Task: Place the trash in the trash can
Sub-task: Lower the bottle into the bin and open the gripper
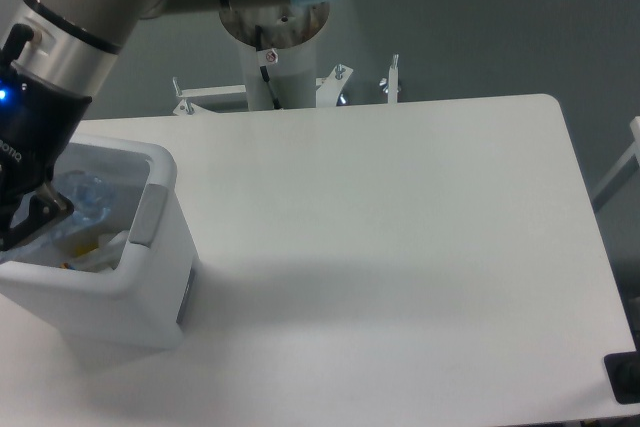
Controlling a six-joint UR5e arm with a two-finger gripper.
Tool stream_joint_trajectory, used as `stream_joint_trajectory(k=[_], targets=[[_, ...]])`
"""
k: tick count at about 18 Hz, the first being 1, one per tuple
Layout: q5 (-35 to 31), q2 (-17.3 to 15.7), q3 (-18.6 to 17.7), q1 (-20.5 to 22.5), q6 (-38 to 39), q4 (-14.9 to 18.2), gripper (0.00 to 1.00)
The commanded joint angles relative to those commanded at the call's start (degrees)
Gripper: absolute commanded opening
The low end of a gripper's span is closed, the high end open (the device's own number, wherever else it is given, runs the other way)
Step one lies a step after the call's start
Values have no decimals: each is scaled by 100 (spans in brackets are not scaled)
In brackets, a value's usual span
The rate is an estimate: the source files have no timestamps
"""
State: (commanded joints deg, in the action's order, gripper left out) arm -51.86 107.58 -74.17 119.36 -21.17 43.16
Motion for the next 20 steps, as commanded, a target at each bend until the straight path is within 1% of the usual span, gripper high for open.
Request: stream_joint_trajectory(k=[2, 3, 5, 6, 7, 8, 9, 10, 12, 13, 16, 18, 20], targets=[[0, -35, -106, 0, -141, 0, 17], [0, -44, -106, 0, -185, -9, 25], [0, -79, -124, 0, -221, 0, 29], [0, -97, -176, 0, -229, 0, 41], [0, -123, -255, 0, -238, -9, 45], [-9, -141, -317, 0, -264, -9, 47], [-9, -150, -361, 0, -308, -9, 57], [-9, -167, -361, 0, -343, -9, 72], [-9, -185, -326, 0, -352, -9, 93], [-9, -193, -326, 9, -352, -9, 100], [-18, -255, -404, 105, -291, 0, 100], [-9, -290, -606, 437, -230, 0, 100], [0, -317, -695, 719, -203, 0, 100]])
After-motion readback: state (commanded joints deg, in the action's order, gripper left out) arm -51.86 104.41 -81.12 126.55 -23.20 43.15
